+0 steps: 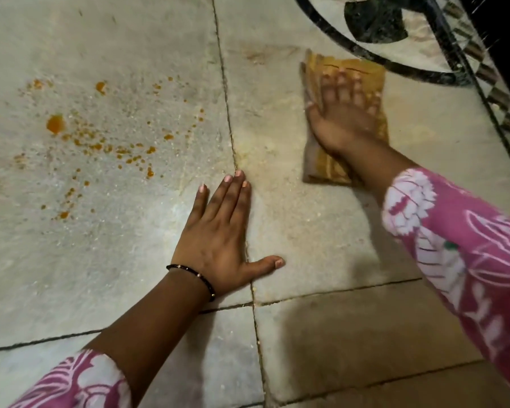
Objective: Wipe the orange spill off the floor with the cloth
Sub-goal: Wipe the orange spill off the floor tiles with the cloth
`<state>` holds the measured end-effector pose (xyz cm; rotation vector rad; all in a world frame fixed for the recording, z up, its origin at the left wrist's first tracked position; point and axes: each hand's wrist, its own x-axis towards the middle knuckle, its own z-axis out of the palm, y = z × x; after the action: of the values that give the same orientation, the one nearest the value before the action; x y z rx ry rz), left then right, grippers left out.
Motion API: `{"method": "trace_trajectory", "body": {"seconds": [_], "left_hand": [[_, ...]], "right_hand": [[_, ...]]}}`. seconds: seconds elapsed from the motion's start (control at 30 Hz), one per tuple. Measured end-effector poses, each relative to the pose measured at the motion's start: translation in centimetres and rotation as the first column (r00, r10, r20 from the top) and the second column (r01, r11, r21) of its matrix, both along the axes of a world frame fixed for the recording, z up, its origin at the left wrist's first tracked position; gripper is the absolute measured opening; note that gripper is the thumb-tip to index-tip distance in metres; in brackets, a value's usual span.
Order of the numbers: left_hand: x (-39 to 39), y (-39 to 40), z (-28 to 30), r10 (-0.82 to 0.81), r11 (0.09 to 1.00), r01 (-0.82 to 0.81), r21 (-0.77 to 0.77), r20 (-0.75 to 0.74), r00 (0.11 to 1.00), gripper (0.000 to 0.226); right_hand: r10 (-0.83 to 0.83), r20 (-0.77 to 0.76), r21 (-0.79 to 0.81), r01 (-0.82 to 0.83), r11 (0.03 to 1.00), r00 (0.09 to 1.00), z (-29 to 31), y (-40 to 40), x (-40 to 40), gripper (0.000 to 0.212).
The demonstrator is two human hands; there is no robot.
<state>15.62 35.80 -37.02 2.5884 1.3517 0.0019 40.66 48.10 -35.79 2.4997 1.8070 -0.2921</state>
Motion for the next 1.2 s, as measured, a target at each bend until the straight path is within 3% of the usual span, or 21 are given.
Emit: {"method": "trace_trajectory", "body": {"seconds": [0.13,0.23,0.33,0.4,0.57,0.63,0.7,0.77,0.83,1.0,1.2], "left_hand": [[0.0,-0.2,0.3,0.034,0.999,-0.034,0.017,0.007,0.999,0.12],[-0.1,-0.3,0.3,0.052,0.998,-0.053,0.04,0.035,0.998,0.122],[-0.2,-0.3,0.0,0.047,0.998,-0.049,0.046,0.042,0.998,0.123],[-0.2,-0.3,0.0,0.038,0.998,-0.04,0.043,0.045,0.998,0.122],[-0.1,-0.2,-0.1,0.025,0.999,-0.025,0.037,0.019,1.0,0.12],[0.0,0.0,0.0,0.026,0.999,-0.026,0.032,0.015,1.0,0.121],[0.0,-0.1,0.3,0.036,0.999,-0.037,0.024,0.022,0.999,0.122],[0.0,-0.2,0.4,0.045,0.999,-0.046,0.028,0.032,0.998,0.123],[-0.1,-0.2,0.3,0.05,0.998,-0.052,0.034,0.04,0.998,0.123],[-0.1,-0.1,0.1,0.033,0.999,-0.034,0.031,0.04,0.999,0.124],[0.0,0.1,0.3,0.026,1.0,-0.026,0.008,0.029,0.999,0.123]], "right_hand": [[0.403,0.006,-0.001,-0.403,0.915,0.915,-0.4,-2.3,-7.5,0.06],[0.553,0.024,0.024,-0.554,0.832,0.833,-0.3,-9.3,-7.1,0.06],[0.53,0.042,0.006,-0.531,0.847,0.847,0.0,-14.6,-2.0,0.065],[0.392,0.075,-0.026,-0.392,0.92,0.917,0.4,-14.6,1.2,0.068],[0.062,0.056,0.018,-0.063,0.998,0.997,-0.5,-5.4,0.7,0.065],[0.131,0.018,0.013,-0.132,0.991,0.991,-0.5,-2.3,-2.5,0.062],[0.354,0.022,0.014,-0.355,0.935,0.935,-0.5,-2.4,-6.6,0.059],[0.544,0.024,0.028,-0.544,0.839,0.839,-0.5,-5.8,-9.3,0.059],[0.606,0.008,0.033,-0.606,0.795,0.795,-0.5,-10.6,-8.9,0.057],[0.446,0.024,-0.04,-0.445,0.895,0.895,0.5,-17.9,-0.8,0.063],[0.03,0.017,0.035,-0.031,0.999,0.999,0.0,-8.3,2.7,0.065]]}}
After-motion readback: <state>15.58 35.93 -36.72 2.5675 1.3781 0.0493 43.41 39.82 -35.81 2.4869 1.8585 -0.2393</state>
